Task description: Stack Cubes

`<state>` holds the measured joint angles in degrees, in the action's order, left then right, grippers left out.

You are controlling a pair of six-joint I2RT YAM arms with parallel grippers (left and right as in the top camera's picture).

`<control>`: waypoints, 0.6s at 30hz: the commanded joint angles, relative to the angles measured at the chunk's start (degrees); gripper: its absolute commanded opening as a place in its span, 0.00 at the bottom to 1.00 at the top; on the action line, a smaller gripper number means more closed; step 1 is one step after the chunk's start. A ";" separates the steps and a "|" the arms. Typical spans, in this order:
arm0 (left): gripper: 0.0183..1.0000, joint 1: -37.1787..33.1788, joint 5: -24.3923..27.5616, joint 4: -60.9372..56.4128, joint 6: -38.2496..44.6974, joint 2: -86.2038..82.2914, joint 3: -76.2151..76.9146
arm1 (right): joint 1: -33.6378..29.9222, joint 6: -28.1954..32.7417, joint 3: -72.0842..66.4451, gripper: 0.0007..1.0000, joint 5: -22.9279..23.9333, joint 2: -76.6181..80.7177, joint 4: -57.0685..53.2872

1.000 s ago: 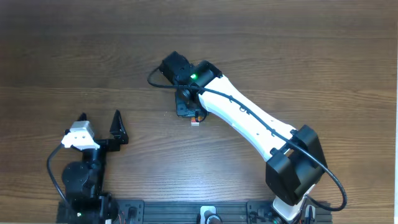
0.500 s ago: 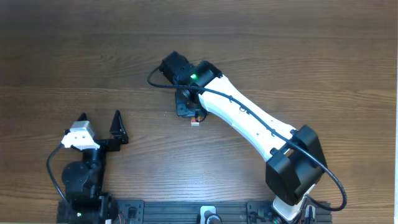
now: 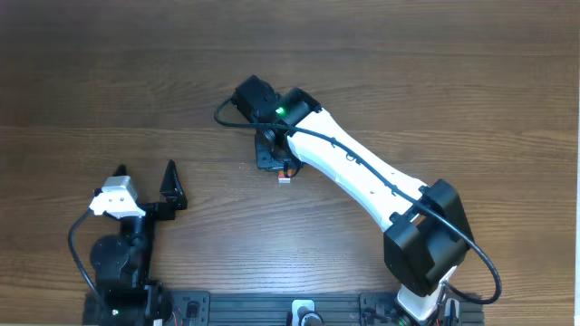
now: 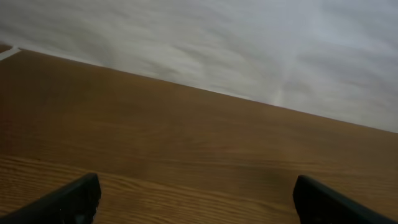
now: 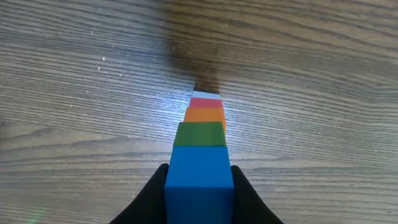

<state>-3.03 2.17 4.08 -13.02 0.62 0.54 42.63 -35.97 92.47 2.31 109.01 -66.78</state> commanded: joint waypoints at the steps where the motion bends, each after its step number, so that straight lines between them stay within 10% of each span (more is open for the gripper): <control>1: 1.00 -0.31 0.59 0.24 0.61 -0.28 -0.20 | -0.33 -0.42 1.22 0.11 0.76 1.05 0.17; 18: 1.00 -0.31 0.59 0.24 0.61 -0.28 -0.20 | -0.33 -0.39 1.22 0.94 1.20 1.36 0.35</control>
<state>-3.03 2.17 4.08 -13.02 0.62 0.54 42.63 -35.73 92.49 2.59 109.43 -66.76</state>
